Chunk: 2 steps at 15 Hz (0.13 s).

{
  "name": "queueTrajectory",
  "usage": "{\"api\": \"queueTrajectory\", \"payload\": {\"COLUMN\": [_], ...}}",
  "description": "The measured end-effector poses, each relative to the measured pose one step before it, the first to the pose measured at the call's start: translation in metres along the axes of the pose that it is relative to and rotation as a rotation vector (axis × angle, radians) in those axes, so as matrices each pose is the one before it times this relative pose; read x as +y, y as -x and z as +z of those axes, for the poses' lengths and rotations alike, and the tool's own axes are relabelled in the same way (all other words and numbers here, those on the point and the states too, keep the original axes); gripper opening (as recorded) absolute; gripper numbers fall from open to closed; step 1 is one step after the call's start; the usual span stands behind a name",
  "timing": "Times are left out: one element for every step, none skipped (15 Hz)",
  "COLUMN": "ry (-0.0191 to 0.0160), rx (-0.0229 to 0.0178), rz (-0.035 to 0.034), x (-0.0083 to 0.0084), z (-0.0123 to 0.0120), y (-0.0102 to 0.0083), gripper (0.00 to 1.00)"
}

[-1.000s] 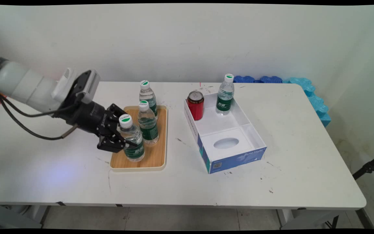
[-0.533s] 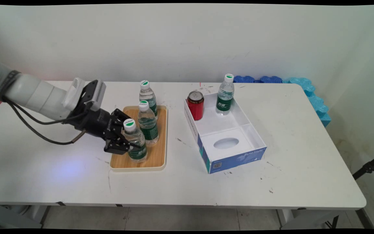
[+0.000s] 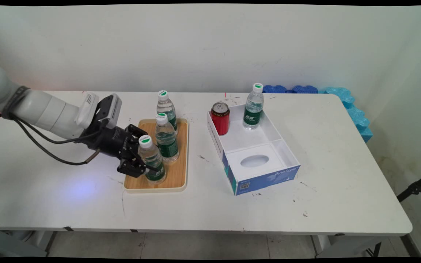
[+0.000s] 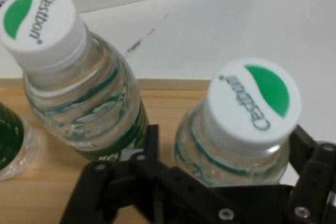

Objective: Place the picked object on the tray

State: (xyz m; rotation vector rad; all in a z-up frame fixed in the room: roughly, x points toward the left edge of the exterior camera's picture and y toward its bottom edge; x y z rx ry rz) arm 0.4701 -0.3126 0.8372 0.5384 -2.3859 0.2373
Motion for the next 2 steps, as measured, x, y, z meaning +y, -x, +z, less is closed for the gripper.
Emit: {"api": "queueTrajectory", "payload": {"ry": [-0.00216, -0.0011], "rx": [0.00162, 0.00196], "rz": [-0.00127, -0.00101], "x": [-0.00088, -0.00052], "z": [0.00079, 0.00034], "y": [0.001, 0.00065], "gripper": [1.0, 1.0]}}
